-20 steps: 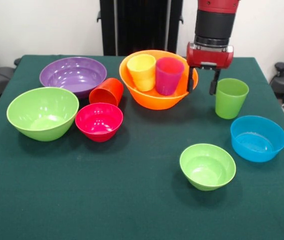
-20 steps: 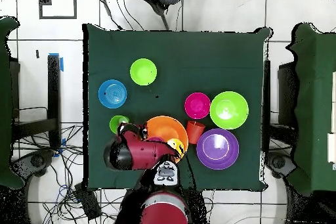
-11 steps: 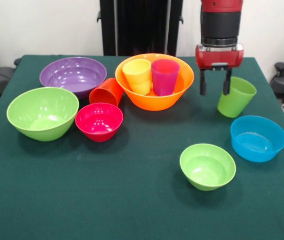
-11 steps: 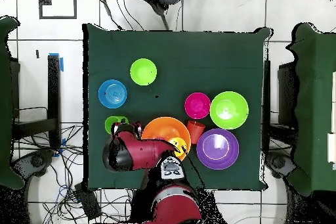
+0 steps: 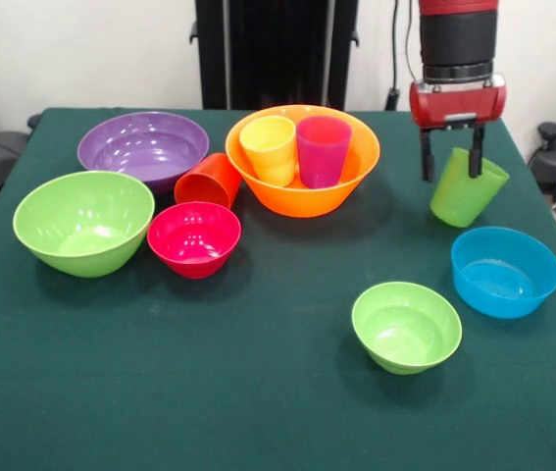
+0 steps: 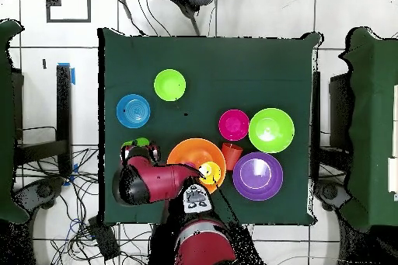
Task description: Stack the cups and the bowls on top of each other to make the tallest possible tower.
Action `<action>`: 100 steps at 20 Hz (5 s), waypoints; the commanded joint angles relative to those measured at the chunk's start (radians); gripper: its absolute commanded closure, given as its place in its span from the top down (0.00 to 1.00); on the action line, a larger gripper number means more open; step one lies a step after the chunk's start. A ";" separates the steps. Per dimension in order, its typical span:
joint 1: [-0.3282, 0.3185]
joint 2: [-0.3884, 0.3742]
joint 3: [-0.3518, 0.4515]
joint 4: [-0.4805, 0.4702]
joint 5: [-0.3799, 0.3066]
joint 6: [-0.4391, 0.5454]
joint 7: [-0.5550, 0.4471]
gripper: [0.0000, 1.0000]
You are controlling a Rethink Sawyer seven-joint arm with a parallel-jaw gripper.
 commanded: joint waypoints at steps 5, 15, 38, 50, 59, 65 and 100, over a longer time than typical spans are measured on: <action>0.002 -0.007 0.064 0.037 -0.028 0.058 0.130 1.00; 0.009 -0.027 0.048 0.029 -0.002 0.128 0.120 1.00; 0.166 0.070 -0.165 -0.116 0.047 0.280 0.109 1.00; 0.251 0.084 -0.250 -0.148 0.079 0.271 0.141 1.00; 0.255 0.134 -0.236 -0.147 0.093 0.174 0.165 1.00; 0.234 0.148 -0.205 -0.142 0.089 0.137 0.166 1.00; 0.177 0.145 -0.137 -0.106 0.029 -0.017 0.144 0.00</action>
